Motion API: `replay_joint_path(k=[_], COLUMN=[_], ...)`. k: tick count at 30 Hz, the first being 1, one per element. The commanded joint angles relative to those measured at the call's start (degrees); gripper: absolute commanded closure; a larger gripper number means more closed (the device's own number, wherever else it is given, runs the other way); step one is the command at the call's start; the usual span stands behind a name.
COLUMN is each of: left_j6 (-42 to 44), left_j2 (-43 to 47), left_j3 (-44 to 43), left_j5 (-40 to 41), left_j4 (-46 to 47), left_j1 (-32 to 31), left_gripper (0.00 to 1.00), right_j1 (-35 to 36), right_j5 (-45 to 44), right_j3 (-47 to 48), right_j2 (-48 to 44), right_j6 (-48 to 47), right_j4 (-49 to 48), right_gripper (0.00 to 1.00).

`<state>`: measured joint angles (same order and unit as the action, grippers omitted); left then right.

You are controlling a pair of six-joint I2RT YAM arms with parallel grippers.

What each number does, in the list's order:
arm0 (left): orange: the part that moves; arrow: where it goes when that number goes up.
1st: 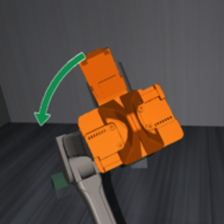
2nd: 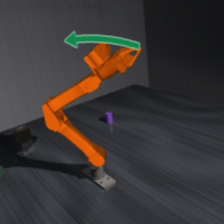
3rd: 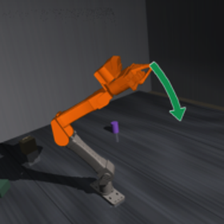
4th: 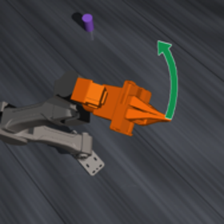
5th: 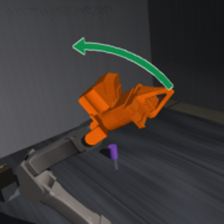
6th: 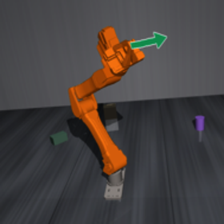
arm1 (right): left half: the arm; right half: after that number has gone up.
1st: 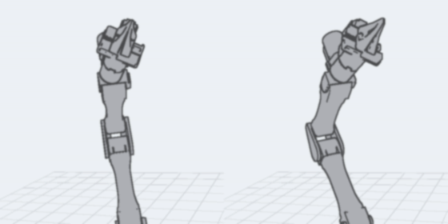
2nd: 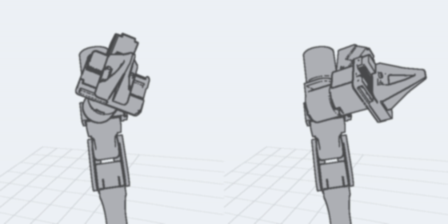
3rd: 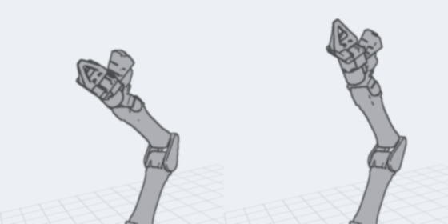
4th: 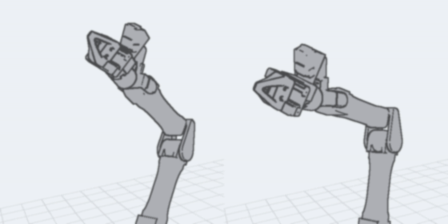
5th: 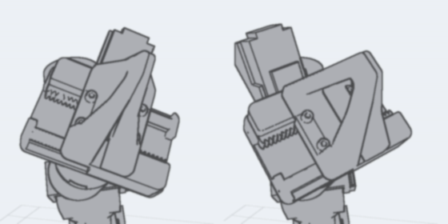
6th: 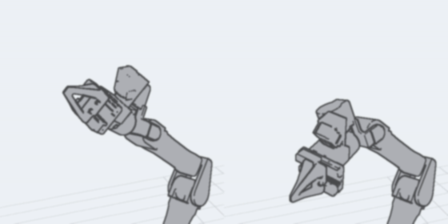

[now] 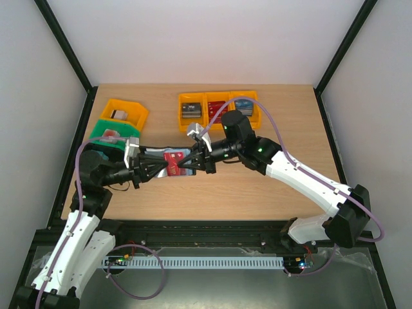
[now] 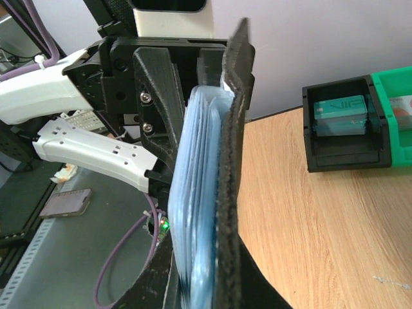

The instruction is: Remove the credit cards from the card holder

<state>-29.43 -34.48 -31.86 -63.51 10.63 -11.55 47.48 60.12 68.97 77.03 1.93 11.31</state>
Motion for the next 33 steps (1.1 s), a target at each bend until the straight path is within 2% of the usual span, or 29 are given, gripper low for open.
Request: replay_joint_path(k=[1, 4, 10, 15, 26, 33], left_j6=[2.49, 2.87, 0.74, -0.17, 2.97, 3.72], left_j2=[0.18, 0.32, 0.93, 0.73, 1.13, 1.22], left_j3=[-0.58, -0.81, -0.62, -0.89, -1.73, -2.1], left_j5=[0.1, 0.39, 1.67, 1.42, 1.55, 1.46], left_j4=[-2.58, -3.19, -2.0, -0.61, -2.92, -3.93], left_j1=[0.57, 0.57, 0.57, 0.78, 1.92, 2.02], left_gripper=[0.97, 0.98, 0.98, 0.98, 0.98, 0.98], right_j1=[0.28, 0.23, 0.07, -0.01, -1.57, -1.64], right_j5=[4.22, 4.06, 2.89, 2.68, 1.55, 1.68], right_j3=[2.92, 2.92, 2.22, 2.07, 1.34, 1.51], right_j2=[-1.56, -1.54, -1.72, -2.03, -3.56, -3.38], right_j6=[-1.19, -1.21, -1.2, -1.73, -2.7, -2.75], right_j4=[-1.55, -1.47, -1.23, -0.29, 1.96, 2.2], right_gripper=[0.98, 0.97, 0.84, 0.8, 0.8, 0.96])
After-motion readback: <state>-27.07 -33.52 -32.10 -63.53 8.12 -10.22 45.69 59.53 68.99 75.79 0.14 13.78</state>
